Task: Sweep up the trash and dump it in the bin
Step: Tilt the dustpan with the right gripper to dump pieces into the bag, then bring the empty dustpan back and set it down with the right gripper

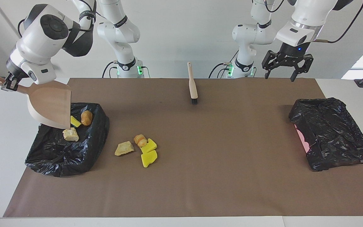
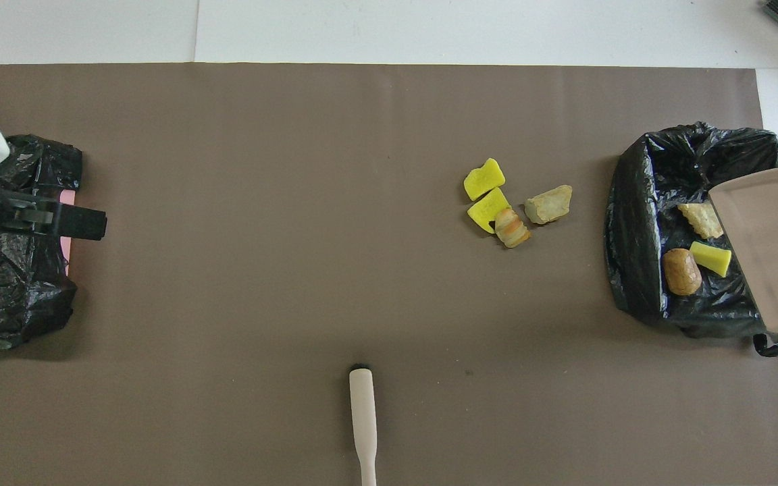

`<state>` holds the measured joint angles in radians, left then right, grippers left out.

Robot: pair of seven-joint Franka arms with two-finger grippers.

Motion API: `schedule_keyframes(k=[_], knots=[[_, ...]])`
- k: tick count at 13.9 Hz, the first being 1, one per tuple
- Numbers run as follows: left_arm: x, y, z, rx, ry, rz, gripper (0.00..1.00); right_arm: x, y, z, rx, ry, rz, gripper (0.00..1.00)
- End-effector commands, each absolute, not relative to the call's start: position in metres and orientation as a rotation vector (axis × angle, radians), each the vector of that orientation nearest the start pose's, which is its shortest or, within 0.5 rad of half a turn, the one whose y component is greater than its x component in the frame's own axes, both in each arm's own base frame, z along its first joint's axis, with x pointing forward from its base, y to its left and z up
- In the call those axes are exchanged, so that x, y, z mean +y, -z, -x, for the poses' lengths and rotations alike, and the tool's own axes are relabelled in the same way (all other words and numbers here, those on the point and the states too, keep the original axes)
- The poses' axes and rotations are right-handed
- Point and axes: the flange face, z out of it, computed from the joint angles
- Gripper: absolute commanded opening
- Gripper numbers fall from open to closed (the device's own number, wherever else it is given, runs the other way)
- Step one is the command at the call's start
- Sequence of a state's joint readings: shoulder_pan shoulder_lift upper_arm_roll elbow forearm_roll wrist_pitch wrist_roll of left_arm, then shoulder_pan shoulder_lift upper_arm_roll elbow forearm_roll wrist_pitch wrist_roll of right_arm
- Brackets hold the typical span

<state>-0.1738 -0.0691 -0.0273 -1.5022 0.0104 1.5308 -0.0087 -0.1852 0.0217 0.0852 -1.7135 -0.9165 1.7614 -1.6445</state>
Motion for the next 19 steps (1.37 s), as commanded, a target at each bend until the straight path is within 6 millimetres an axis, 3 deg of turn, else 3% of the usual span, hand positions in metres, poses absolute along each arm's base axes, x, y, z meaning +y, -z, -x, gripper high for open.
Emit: schedule_keyframes(k=[1, 3, 5, 8, 11, 15, 17, 19], knots=[[-0.084, -0.704, -0.517, 0.273, 0.093, 3.111, 1.0, -0.106, -0.597, -0.559, 1.693, 0.781, -1.794, 0.0], [-0.061, -0.704, -0.52, 0.28, 0.087, 3.125, 1.0, -0.063, -0.597, -0.557, 1.606, 0.713, -1.911, 0.0], [-0.054, -0.704, -0.518, 0.273, 0.079, 3.131, 1.0, -0.014, -0.589, -0.553, 1.546, 0.607, -2.065, 0.0], [-0.044, -0.705, -0.512, 0.305, 0.07, 3.125, 1.0, 0.038, -0.58, -0.545, 1.352, 0.402, -2.402, 0.0], [-0.042, -0.705, -0.512, 0.337, 0.072, 3.121, 1.0, 0.098, -0.57, -0.538, 1.07, 0.255, -2.729, 0.0], [-0.042, -0.695, -0.523, 0.335, 0.007, 3.124, 1.0, 0.203, -0.523, -0.535, 0.711, 0.242, -2.926, 0.0], [-0.044, -0.695, -0.527, 0.344, 0.007, 3.124, 1.0, 0.251, -0.503, -0.548, 0.411, 0.195, -3.072, 0.0], [-0.044, -0.7, -0.523, 0.346, 0.029, 3.12, 1.0, 0.286, -0.486, -0.564, 0.155, 0.177, -3.197, 0.0]])
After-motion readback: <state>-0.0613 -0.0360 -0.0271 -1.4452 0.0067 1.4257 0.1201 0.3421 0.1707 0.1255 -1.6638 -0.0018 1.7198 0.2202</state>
